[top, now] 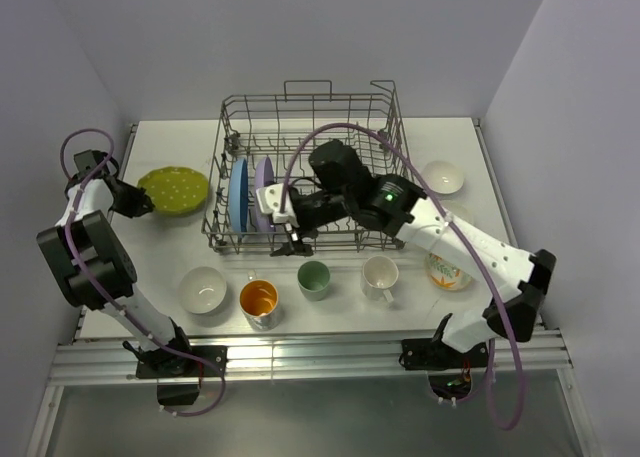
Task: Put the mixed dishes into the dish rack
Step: Grab a plate with the left arm
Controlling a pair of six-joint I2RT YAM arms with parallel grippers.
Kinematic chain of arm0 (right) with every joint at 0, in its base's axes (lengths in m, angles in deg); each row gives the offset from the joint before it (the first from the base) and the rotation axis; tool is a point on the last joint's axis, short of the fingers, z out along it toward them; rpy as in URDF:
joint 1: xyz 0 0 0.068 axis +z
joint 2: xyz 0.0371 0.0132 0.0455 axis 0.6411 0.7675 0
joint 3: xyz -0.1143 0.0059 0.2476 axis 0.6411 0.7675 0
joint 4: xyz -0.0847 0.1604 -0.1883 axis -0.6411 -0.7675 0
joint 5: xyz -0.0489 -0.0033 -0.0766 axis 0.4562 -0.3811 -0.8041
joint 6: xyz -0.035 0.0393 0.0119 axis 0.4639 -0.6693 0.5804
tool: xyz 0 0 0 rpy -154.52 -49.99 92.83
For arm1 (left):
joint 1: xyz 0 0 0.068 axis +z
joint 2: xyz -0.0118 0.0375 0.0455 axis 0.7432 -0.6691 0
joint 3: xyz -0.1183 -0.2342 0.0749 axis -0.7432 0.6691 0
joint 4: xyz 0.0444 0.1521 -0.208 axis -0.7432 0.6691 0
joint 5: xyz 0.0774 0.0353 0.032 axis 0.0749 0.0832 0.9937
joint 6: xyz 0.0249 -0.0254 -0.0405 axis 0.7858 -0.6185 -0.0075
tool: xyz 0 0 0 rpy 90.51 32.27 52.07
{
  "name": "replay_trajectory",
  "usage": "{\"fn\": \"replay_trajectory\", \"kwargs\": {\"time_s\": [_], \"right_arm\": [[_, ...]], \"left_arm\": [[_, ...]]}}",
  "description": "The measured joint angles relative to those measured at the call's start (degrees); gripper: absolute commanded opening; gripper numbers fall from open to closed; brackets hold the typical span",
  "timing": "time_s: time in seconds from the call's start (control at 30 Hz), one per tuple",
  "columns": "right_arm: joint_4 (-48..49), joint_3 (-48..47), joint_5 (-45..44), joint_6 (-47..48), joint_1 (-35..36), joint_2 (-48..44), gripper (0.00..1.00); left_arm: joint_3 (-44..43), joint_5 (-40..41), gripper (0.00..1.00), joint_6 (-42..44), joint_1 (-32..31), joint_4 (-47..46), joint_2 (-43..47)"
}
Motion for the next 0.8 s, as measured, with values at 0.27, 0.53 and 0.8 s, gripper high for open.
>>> {"fn": "replay_trajectory", "kwargs": {"time_s": [0.27,0.53,0.8], "right_arm": [[3.8,-11.6,-0.5,-3.5,2.7,12.2,0.83],[11.8,-18.9,-1.6,-15.3,4.0,22.9,0.79],[12.9,-19.4,-2.9,-19.3,4.9,26.1,0.8]], "left_arm": [[6.7,-3.3,0.0,1.0,2.4,-0.1,5.2],[12.9,-6.1,0.0,1.2,6.7,-0.8,11.5],[14.3,-9.5,0.0,0.8,9.3,-1.0,16.1]]}}
